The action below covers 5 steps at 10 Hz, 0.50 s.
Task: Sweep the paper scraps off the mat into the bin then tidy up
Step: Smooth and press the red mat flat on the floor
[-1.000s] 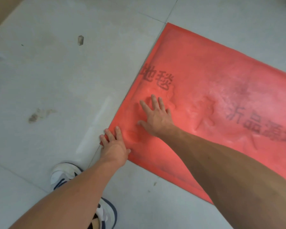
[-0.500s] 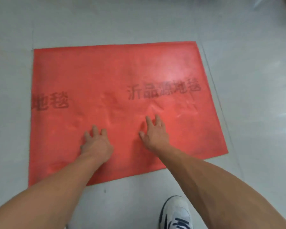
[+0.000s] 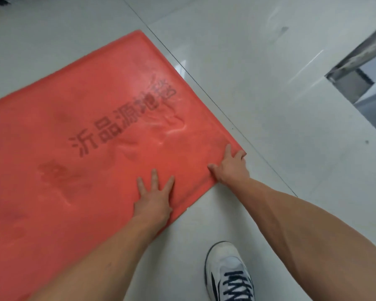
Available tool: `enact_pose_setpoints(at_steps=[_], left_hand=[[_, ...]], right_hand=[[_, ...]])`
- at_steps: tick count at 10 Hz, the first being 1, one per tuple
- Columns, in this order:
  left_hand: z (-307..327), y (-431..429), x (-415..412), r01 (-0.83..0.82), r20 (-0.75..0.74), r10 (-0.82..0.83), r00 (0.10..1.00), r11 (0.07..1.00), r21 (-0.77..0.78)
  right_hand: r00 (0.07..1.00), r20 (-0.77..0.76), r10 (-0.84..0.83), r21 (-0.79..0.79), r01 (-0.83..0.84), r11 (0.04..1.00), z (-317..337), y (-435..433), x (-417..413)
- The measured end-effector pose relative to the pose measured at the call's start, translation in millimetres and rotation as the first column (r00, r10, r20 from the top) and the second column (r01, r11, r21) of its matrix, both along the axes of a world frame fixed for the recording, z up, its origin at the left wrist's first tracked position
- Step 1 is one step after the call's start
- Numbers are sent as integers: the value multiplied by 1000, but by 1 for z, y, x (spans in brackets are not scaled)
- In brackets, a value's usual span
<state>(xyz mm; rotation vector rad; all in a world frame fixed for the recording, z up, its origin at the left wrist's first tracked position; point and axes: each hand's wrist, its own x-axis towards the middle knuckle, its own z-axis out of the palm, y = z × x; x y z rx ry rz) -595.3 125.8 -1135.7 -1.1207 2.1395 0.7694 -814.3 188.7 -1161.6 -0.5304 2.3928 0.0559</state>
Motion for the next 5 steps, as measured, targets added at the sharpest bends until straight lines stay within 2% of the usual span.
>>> enact_pose_setpoints(at_steps=[1,2,3,4,5], left_hand=[[-3,0,1,38,39,-38,999,999,4],[-2,-7,-6,144,87,-146,986,989,28],[5,-22,-7,175,66,-180,981,981,80],[16,-33,2,111,37,-116,993,985,129],[32,-43,18,33,39,-38,999,993,114]], right_hand=[[998,-48,26,87,-22,996,-1,-6,-3],[999,-22,50,166,-46,985,5,-10,-10],[997,7,78,179,-78,981,15,-11,-13],[993,39,113,231,-119,966,25,-21,-14],[984,-2,178,202,-174,964,42,-38,12]])
